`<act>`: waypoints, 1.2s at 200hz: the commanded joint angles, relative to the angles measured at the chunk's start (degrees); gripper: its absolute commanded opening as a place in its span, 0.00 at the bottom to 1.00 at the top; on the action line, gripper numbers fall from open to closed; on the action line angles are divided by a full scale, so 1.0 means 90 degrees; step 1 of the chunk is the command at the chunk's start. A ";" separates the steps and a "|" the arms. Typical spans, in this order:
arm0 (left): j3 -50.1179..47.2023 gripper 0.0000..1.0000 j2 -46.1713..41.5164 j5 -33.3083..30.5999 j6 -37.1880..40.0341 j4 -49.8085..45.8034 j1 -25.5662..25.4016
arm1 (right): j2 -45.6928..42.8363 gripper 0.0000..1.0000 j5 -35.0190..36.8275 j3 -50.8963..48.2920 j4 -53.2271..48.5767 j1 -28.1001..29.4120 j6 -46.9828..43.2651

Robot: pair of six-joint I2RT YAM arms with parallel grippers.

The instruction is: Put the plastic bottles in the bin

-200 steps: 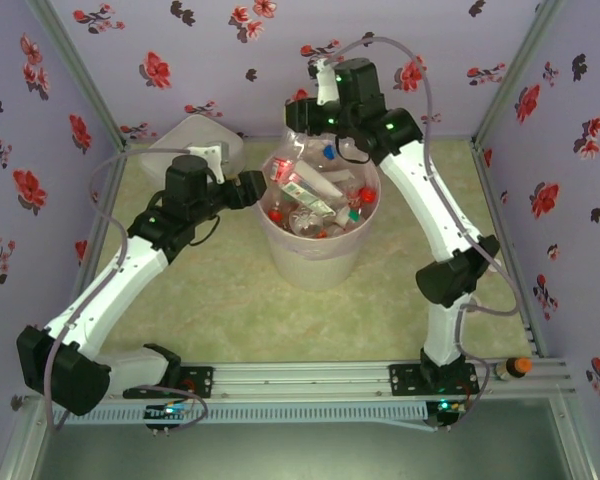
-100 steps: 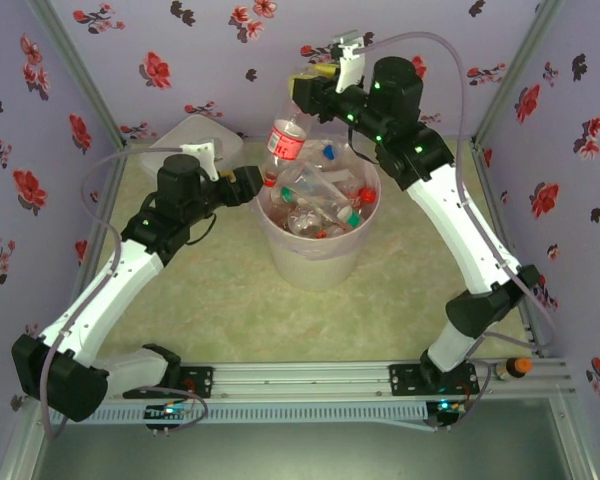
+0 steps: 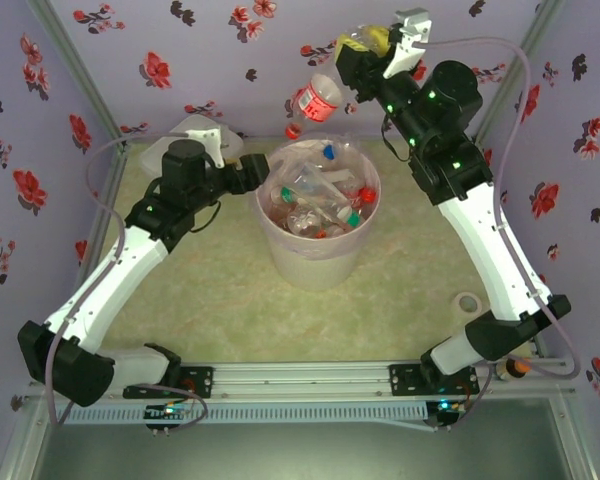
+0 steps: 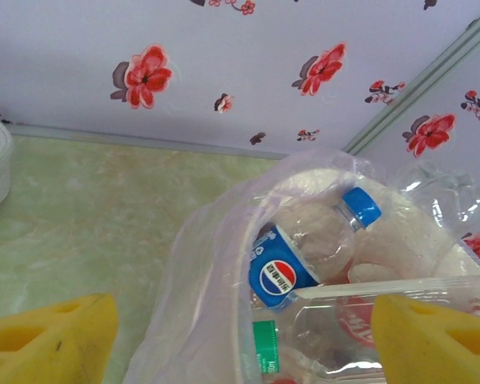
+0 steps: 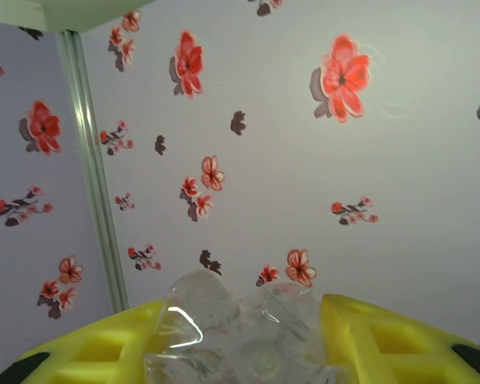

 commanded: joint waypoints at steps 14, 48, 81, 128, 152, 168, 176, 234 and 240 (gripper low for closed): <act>0.0983 0.88 0.0106 -0.0459 0.1211 -0.0288 -0.0863 | 0.0029 0.00 0.0536 0.0299 -0.1101 -0.0094 -0.0347; 0.1495 0.94 0.0420 -0.1037 0.1996 -0.0445 -0.1622 | 0.0025 0.00 0.0619 0.0236 -0.1793 -0.0435 -0.0243; 0.1799 0.95 0.0822 -0.1729 0.2357 -0.0928 -0.1831 | 0.0000 0.00 0.0650 0.0140 -0.2022 -0.0606 -0.0224; 0.1456 0.90 0.0983 -0.2342 0.1911 -0.1326 -0.1608 | -0.0321 0.00 -0.0179 -0.0113 -0.1611 -0.0685 0.0159; 0.0983 0.87 0.0751 -0.2203 0.1571 -0.1019 -0.1444 | -0.0216 0.00 -0.0684 -0.0227 -0.1249 -0.0669 0.0420; 0.0749 0.86 0.0623 -0.2054 0.1347 -0.0868 -0.1290 | -0.0055 0.00 -0.0898 -0.0326 -0.0962 -0.0527 0.0301; 0.0670 0.84 0.0588 -0.2021 0.1221 -0.0871 -0.1184 | 0.0035 0.00 -0.0875 -0.0378 -0.0828 -0.0396 0.0072; 0.0068 0.80 0.0323 -0.1563 0.0782 -0.0603 -0.0840 | 0.0877 0.00 -0.0911 -0.0189 -0.0901 -0.0064 -0.0705; 0.0032 0.80 0.0313 -0.1506 0.0770 -0.0541 -0.0839 | 0.0927 0.00 -0.0957 -0.0213 -0.0904 -0.0047 -0.0744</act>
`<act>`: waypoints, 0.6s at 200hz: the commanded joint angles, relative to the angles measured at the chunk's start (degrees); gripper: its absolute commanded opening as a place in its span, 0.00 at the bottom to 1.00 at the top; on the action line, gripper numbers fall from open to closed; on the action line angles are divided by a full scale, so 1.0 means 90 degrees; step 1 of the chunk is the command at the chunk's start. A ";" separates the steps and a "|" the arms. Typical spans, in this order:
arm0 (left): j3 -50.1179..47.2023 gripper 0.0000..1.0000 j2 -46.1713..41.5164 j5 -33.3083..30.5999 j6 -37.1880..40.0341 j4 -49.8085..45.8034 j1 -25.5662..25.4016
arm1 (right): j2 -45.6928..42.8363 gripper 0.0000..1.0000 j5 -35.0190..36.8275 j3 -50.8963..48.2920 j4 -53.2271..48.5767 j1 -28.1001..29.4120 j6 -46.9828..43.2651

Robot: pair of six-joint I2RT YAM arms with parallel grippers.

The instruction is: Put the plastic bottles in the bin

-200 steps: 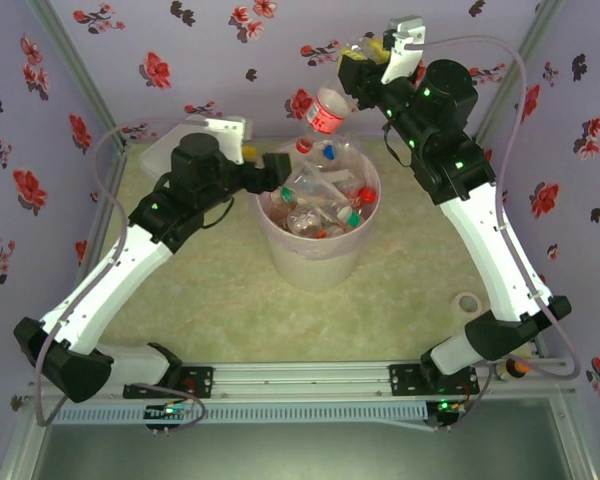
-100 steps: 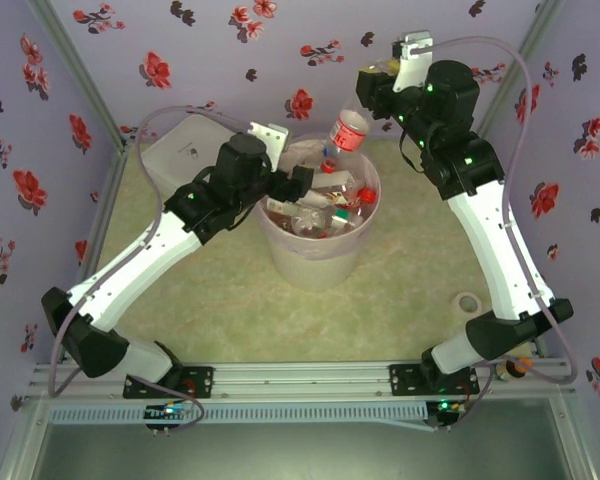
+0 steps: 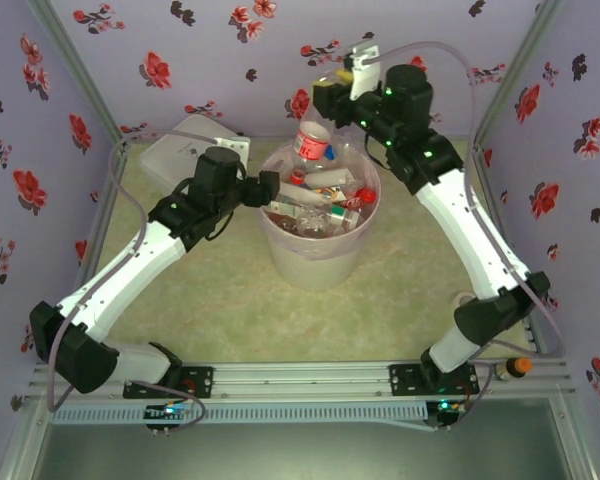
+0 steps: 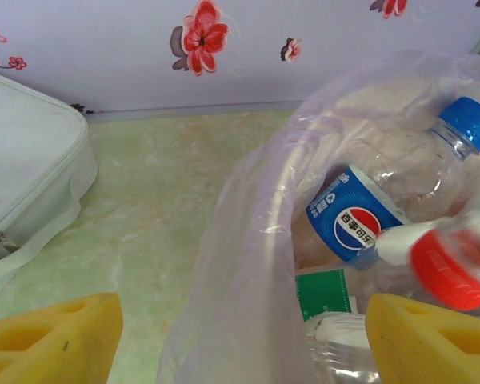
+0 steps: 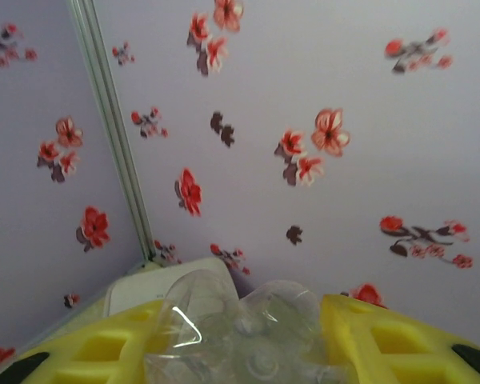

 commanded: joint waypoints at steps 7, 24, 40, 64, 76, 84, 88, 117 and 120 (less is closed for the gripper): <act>-0.0196 0.80 -0.0168 0.0342 -0.0242 0.0382 0.0004 | 0.0243 0.00 -0.0286 0.0001 0.0181 0.0059 -0.0457; -0.0256 0.80 -0.0168 0.0477 -0.0305 0.0521 0.0011 | 0.0310 0.00 -0.0449 -0.0164 0.0122 0.0209 -0.0779; -0.0294 0.80 -0.0130 0.0576 -0.0366 0.0597 0.0009 | 0.0370 0.00 -0.0556 -0.0327 -0.0018 0.0344 -0.1093; -0.0363 0.80 -0.0100 0.0621 -0.0452 0.0678 0.0014 | 0.0373 0.00 -0.0773 -0.0614 -0.0355 0.0501 -0.1484; -0.0394 0.80 -0.0119 0.0656 -0.0492 0.0722 0.0033 | 0.0351 0.00 -0.0795 -0.0786 -0.0515 0.0552 -0.1570; -0.0393 0.80 -0.0129 0.0676 -0.0511 0.0728 0.0043 | 0.0341 0.00 -0.0888 -0.0890 -0.0641 0.0556 -0.1580; -0.0394 0.79 -0.0129 0.0683 -0.0516 0.0735 0.0049 | 0.0334 0.00 -0.0922 -0.0950 -0.0691 0.0562 -0.1581; -0.0339 0.79 -0.0130 0.0810 -0.0536 0.0750 0.0082 | 0.0397 0.00 -0.0969 -0.1250 -0.1191 0.0642 -0.1590; -0.0326 0.79 -0.0129 0.0815 -0.0531 0.0750 0.0082 | 0.0407 0.00 -0.0955 -0.1275 -0.1243 0.0657 -0.1599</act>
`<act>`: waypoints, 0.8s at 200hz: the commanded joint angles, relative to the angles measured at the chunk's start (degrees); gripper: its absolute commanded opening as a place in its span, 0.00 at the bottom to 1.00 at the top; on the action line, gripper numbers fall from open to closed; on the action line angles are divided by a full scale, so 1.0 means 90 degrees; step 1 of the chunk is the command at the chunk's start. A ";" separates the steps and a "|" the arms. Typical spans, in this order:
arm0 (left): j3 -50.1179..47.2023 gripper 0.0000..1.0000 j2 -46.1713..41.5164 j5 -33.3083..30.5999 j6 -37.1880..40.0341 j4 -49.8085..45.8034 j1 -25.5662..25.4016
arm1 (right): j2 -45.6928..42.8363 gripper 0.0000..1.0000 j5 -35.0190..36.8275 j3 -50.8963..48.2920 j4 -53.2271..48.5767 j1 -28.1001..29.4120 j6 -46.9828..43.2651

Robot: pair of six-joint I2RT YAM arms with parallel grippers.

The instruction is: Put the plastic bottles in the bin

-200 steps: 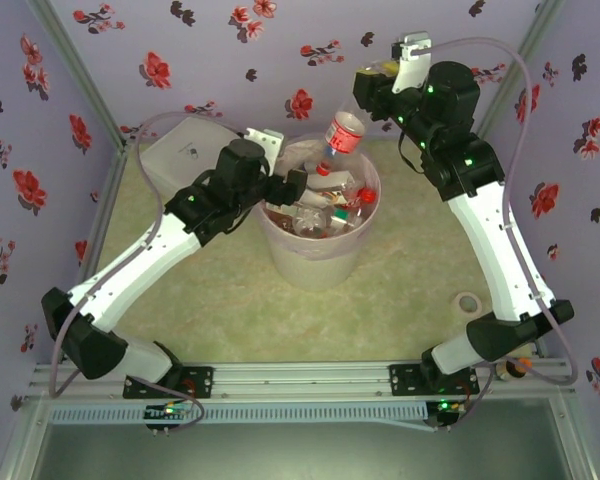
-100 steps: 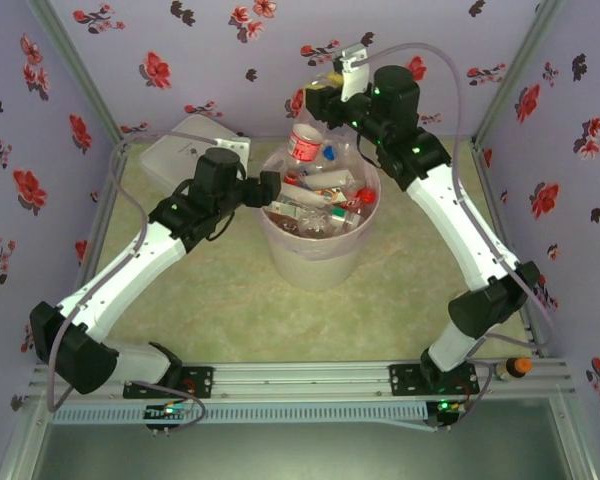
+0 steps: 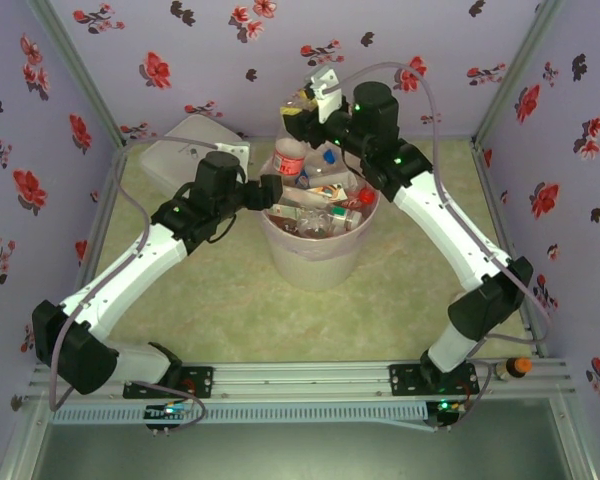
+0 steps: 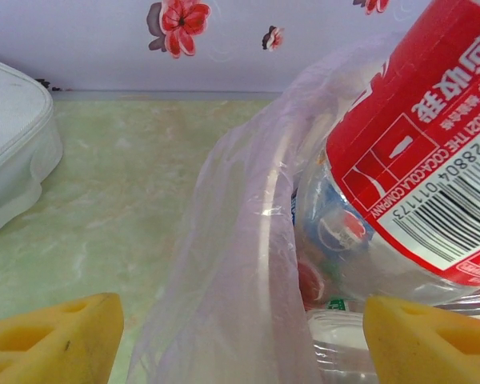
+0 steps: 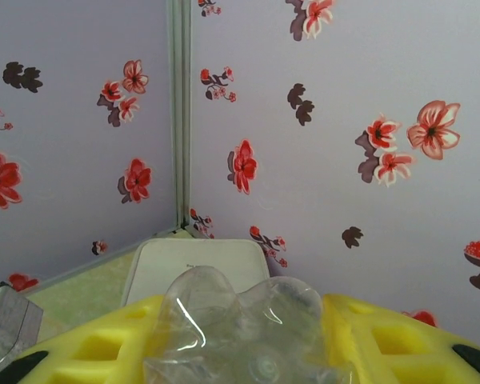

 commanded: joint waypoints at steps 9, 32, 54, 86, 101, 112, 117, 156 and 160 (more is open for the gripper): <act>0.0085 0.79 -0.0100 0.0344 -0.0147 0.0371 0.0026 | 0.0265 0.00 -0.0282 -0.0619 -0.1997 0.0172 -0.0482; 0.0182 0.79 -0.0127 0.0425 -0.0138 0.0398 0.0082 | 0.0421 0.00 -0.0280 -0.0876 -0.2274 0.0217 -0.0434; 0.0271 0.78 -0.0168 0.0469 -0.0137 0.0407 0.0126 | 0.0469 0.00 -0.0462 -0.1161 -0.2260 0.0217 -0.0275; 0.0314 0.78 -0.0177 0.0503 -0.0135 0.0426 0.0155 | 0.0283 0.00 -0.0324 -0.1196 -0.1951 0.0200 -0.0129; 0.0358 0.78 -0.0181 0.0550 -0.0133 0.0441 0.0174 | 0.0198 0.00 0.0030 -0.0863 -0.1853 0.0202 -0.0111; 0.0428 0.78 -0.0178 0.0571 -0.0116 0.0439 0.0175 | 0.0106 0.00 0.0207 -0.0591 -0.1662 0.0202 -0.0080; 0.0464 0.78 -0.0184 0.0571 -0.0099 0.0432 0.0182 | 0.0052 0.00 0.0237 -0.0493 -0.1545 0.0208 -0.0057; 0.0627 0.78 -0.0246 0.0571 -0.0021 0.0399 0.0195 | -0.0205 0.00 0.0764 -0.0211 -0.0643 0.0280 -0.0636; 0.0631 0.78 -0.0263 0.0571 -0.0012 0.0407 0.0202 | -0.0168 0.00 0.0785 -0.0169 -0.0689 0.0280 -0.0715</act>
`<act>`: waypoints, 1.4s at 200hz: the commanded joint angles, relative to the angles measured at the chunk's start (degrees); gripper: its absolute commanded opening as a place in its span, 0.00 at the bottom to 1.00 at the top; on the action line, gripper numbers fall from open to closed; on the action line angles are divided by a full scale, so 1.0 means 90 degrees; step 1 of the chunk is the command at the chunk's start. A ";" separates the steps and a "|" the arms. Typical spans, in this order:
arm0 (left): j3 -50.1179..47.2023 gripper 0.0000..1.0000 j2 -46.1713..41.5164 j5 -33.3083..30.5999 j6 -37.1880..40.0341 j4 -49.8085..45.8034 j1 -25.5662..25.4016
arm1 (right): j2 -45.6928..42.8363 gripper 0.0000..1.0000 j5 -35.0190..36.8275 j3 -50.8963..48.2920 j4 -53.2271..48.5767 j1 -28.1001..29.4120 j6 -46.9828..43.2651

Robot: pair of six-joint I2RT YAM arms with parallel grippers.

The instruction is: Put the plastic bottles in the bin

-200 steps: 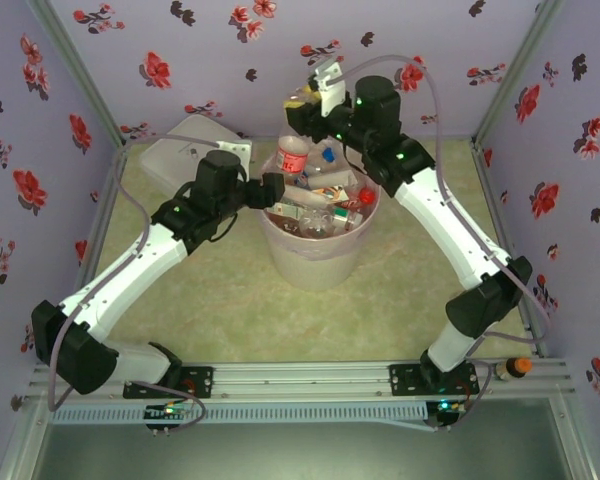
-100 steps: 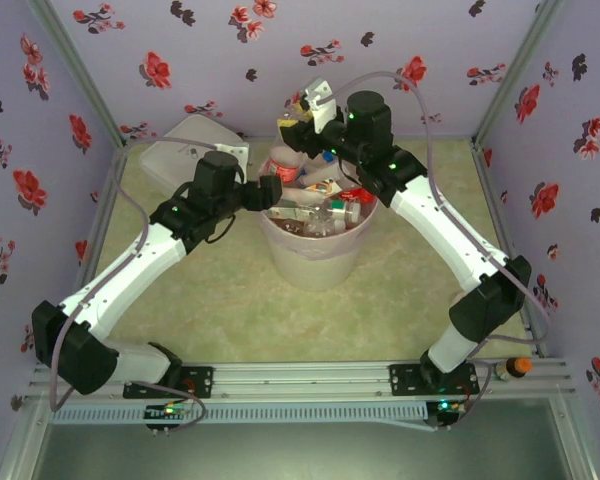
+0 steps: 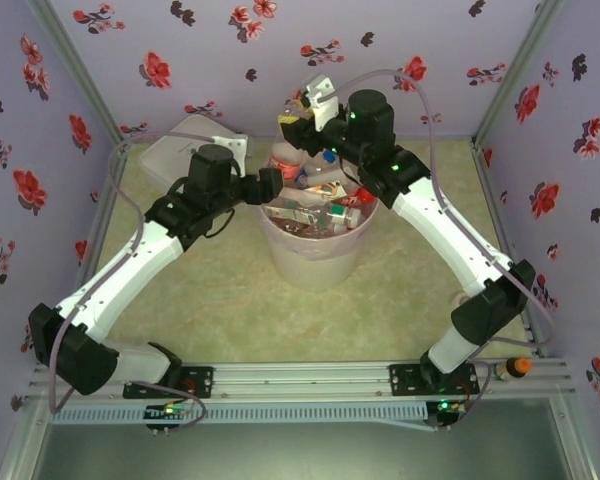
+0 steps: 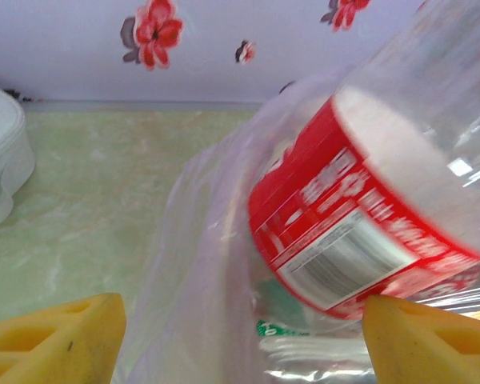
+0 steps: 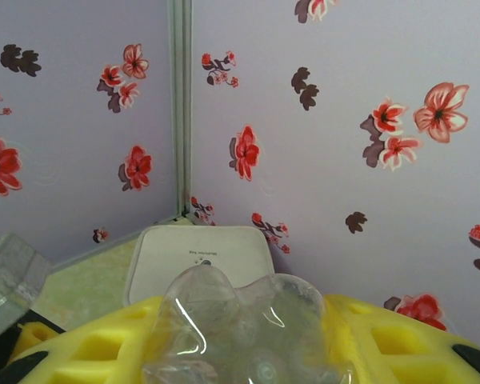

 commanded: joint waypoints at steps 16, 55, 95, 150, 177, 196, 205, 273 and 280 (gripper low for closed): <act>0.0304 0.78 -0.0262 0.0098 0.0048 0.0433 0.0080 | 0.0222 0.00 0.0325 0.0242 -0.1013 0.0066 -0.0766; 0.0275 0.78 -0.0361 0.0098 -0.0017 0.0500 0.0196 | 0.0551 0.00 -0.0408 -0.0137 -0.1501 0.0069 -0.0050; -0.0003 0.78 -0.0541 0.0087 -0.0205 0.0546 0.0500 | 0.0623 0.00 -0.0427 -0.1153 -0.1469 0.0068 0.0554; -0.0051 0.78 -0.0483 0.0159 -0.0353 0.0669 0.0532 | 0.0369 0.00 -0.0161 -0.0468 -0.1730 0.0049 0.0435; 0.0069 0.78 -0.0456 0.0203 -0.0343 0.0650 0.0535 | 0.0240 0.28 -0.0151 0.0045 -0.1877 0.0084 0.0464; 0.0128 0.79 -0.0437 0.0225 -0.0343 0.0677 0.0539 | 0.0177 0.76 -0.0082 0.0397 -0.2225 0.0087 0.0476; 0.0189 0.79 -0.0411 0.0225 -0.0348 0.0702 0.0542 | 0.0155 0.88 -0.0093 0.0604 -0.2389 0.0085 0.0483; 0.1273 0.81 0.0454 0.0375 -0.0437 0.1133 0.0535 | -0.0554 0.99 0.1113 0.1010 -0.2749 -0.0013 0.0926; 0.1451 0.81 0.0612 0.0419 -0.0381 0.1045 0.0523 | -0.0663 0.99 0.1306 0.0936 -0.2786 -0.0061 0.0949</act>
